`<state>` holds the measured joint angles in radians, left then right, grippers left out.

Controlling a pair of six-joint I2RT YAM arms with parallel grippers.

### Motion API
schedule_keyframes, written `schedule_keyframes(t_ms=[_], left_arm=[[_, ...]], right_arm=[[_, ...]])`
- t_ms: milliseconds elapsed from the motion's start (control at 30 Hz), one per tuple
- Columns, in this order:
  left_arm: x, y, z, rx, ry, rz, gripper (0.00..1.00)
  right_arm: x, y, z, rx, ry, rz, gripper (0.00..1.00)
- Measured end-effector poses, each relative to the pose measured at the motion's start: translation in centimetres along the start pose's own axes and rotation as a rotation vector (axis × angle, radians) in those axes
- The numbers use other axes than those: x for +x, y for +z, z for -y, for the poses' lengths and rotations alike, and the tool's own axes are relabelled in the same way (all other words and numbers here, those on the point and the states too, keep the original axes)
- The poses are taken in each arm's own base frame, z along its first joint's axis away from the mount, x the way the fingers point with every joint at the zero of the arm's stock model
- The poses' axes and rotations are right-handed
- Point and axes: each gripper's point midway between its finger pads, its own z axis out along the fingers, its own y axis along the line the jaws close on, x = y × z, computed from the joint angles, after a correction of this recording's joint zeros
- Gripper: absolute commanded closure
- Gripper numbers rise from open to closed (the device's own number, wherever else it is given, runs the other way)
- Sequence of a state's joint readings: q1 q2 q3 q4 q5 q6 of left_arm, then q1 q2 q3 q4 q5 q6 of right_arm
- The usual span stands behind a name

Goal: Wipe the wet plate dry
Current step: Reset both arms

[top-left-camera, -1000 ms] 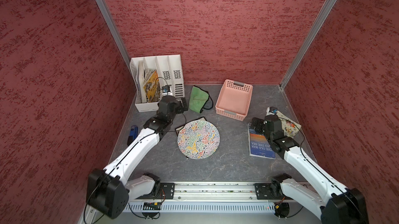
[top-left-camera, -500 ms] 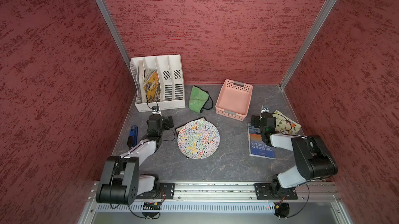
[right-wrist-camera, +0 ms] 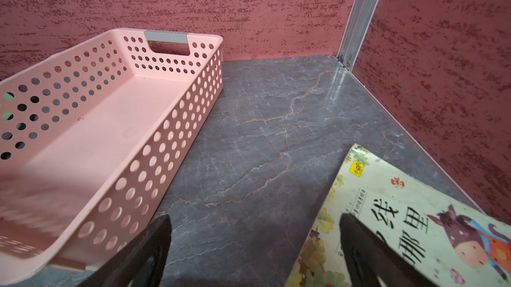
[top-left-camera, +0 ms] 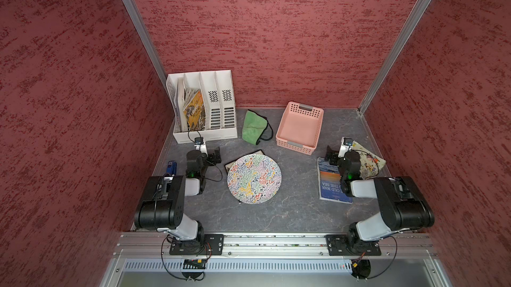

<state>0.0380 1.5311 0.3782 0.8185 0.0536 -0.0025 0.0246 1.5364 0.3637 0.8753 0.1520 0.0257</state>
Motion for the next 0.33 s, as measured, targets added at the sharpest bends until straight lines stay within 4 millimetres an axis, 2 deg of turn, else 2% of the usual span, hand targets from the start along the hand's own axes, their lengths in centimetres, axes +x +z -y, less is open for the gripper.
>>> schedule_keyframes(t_ms=[333], left_arm=[[-1.17, -0.03, 0.11, -0.002, 0.004, 0.048, 0.00]], right_arm=[[-0.28, 0.02, -0.43, -0.019, -0.008, 0.010, 0.01]])
